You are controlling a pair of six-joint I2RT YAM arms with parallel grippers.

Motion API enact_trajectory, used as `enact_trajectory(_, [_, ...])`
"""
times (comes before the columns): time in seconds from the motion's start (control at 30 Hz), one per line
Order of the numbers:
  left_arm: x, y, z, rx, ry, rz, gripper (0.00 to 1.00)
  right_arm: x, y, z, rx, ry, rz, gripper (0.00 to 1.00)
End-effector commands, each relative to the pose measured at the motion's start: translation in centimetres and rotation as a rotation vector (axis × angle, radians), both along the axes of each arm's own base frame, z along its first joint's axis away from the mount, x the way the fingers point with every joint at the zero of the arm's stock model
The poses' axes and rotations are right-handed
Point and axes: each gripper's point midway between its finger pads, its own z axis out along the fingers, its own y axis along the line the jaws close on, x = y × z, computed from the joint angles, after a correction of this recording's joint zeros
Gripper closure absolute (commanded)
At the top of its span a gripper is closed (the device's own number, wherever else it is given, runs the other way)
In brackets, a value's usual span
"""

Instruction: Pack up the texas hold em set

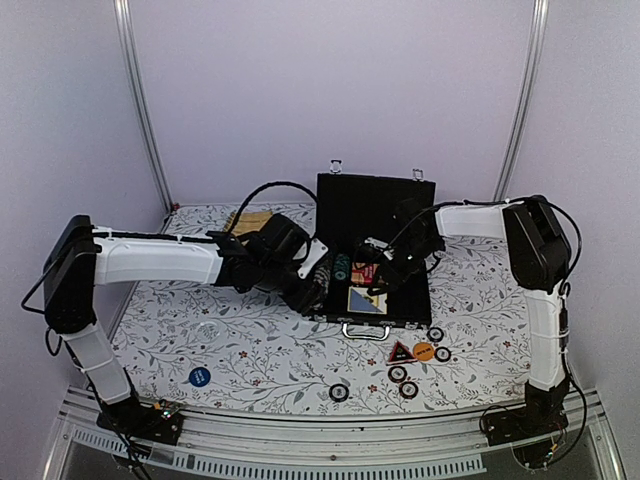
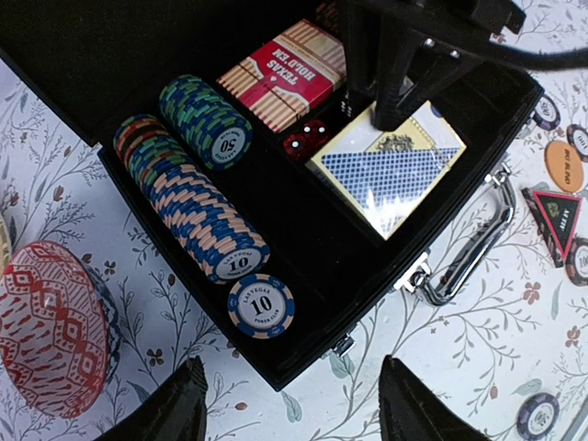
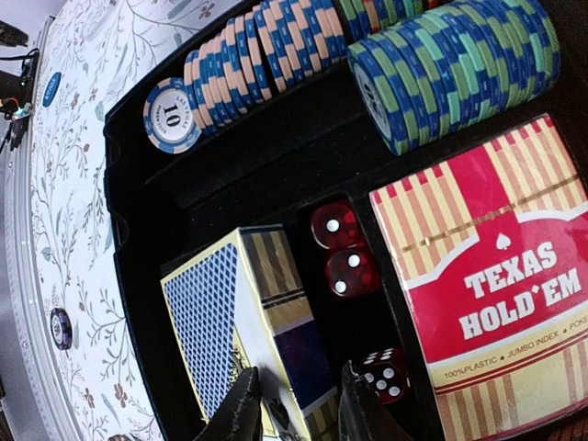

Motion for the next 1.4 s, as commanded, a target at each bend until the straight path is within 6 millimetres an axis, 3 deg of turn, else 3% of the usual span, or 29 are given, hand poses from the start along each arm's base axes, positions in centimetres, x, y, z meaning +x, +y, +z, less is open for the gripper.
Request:
enact_trajectory(0.0, [0.4,0.1,1.2,-0.045,-0.027,0.028,0.35,-2.3,0.7,-2.4,-0.031,0.090,0.029,0.72])
enact_trajectory(0.17, [0.6,0.2,0.7,-0.035,-0.026,0.030,0.35,-3.2,0.3,-4.0,-0.064,0.133,0.035,0.77])
enact_trajectory(0.3, [0.9,0.2,0.1,-0.021,-0.024,0.039,0.35,-1.2,-1.3,-5.7,-0.200,0.055,-0.039,0.75])
enact_trajectory(0.43, [1.0,0.0,0.2,-0.030,-0.024,0.040,0.36,0.3,-2.3,-5.7,-0.298,-0.046,-0.092,0.71])
enact_trajectory(0.6, [1.1,0.0,0.9,-0.039,-0.036,0.041,0.36,0.1,-0.8,-2.9,-0.217,-0.061,-0.080,0.70])
enact_trajectory(0.83, [1.6,1.2,2.2,-0.033,-0.076,0.099,0.36,-0.7,0.7,6.1,-0.026,-0.183,-0.013,0.67])
enact_trajectory(1.0, [2.1,1.9,2.7,-0.031,-0.079,0.153,0.35,-1.9,-0.2,9.6,0.029,-0.251,0.014,0.66])
enact_trajectory(1.2, [-0.2,0.9,1.5,-0.043,0.038,0.062,0.36,-4.4,-2.5,10.6,0.094,-0.250,0.004,0.66])
enact_trajectory(1.37, [-3.2,0.5,-0.1,-0.016,0.157,-0.018,0.41,-5.5,-5.6,8.1,0.117,-0.221,-0.058,0.66])
